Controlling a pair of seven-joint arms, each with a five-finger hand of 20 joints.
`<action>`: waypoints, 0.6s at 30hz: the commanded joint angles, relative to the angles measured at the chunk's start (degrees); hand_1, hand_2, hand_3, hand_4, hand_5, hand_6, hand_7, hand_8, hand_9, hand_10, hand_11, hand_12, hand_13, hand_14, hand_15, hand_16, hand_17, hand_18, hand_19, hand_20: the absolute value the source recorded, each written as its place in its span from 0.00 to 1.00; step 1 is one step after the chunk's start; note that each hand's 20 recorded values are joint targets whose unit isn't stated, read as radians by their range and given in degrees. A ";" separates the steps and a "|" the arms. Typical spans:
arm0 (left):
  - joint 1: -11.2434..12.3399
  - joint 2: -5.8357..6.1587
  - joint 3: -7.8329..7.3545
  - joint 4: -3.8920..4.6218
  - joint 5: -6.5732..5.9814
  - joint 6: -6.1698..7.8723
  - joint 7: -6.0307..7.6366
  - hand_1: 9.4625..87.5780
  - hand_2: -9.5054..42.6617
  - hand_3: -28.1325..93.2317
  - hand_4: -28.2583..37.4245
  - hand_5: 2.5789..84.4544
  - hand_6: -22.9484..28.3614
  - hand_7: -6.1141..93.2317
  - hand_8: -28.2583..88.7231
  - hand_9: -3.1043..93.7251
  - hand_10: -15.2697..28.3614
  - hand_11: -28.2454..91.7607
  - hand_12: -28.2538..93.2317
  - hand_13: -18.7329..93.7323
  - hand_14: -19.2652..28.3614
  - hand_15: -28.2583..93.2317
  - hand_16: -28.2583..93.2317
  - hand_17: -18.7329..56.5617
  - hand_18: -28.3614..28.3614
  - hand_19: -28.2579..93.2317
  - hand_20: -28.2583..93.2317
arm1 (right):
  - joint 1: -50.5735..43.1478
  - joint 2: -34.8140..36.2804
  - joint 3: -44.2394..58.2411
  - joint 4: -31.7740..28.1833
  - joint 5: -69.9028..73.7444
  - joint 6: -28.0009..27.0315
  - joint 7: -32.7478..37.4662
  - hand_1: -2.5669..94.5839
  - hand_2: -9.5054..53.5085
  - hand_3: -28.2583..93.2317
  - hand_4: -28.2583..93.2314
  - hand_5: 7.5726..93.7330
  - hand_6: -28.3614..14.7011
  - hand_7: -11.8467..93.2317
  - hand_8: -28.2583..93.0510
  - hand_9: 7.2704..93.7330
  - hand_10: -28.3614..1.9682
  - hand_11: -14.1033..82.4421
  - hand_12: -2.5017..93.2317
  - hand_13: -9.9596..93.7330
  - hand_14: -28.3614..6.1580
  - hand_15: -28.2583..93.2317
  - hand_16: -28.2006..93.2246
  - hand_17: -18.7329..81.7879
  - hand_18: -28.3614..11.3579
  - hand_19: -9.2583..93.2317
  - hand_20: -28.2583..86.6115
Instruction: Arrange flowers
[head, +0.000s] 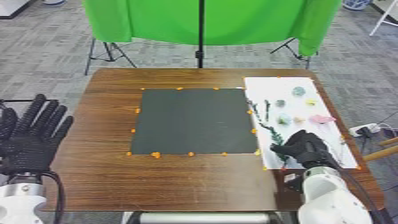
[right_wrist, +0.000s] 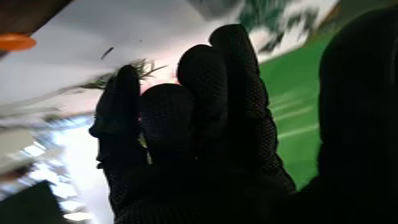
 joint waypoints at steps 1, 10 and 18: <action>0.06 -0.03 0.49 -0.01 -0.65 0.70 0.05 0.17 0.41 0.82 0.00 0.44 0.60 0.13 0.17 0.37 0.65 0.32 0.30 0.38 0.64 0.28 0.23 0.16 0.72 0.43 0.31 | 2.48 5.06 -5.31 2.90 -16.89 -3.67 3.17 0.59 0.00 0.43 0.02 0.74 0.58 0.33 0.14 0.67 0.33 0.76 0.42 0.65 0.28 0.91 0.57 0.43 0.02 0.88 0.66; 0.14 -0.04 0.64 -0.26 -2.33 2.57 0.31 0.17 0.41 0.82 0.00 0.45 0.60 0.13 0.17 0.37 0.66 0.32 0.30 0.39 0.64 0.28 0.23 0.16 0.72 0.43 0.31 | 2.58 5.50 -8.30 5.86 -17.87 -2.56 2.43 1.00 0.00 0.00 0.45 0.92 0.60 0.34 0.32 0.85 0.42 0.61 0.51 0.73 0.33 0.87 0.56 0.48 0.00 0.89 0.64; 1.00 -0.02 0.36 -0.05 -3.52 2.08 1.05 0.18 0.42 0.82 0.00 0.45 0.61 0.13 0.17 0.38 0.66 0.33 0.30 0.39 0.64 0.28 0.23 0.16 0.72 0.43 0.31 | 1.61 5.66 -7.60 -5.97 -7.06 8.23 6.77 0.98 0.00 0.00 0.60 0.93 0.58 0.35 0.40 0.89 0.43 0.56 0.54 0.76 0.31 0.86 0.56 0.51 0.00 0.90 0.64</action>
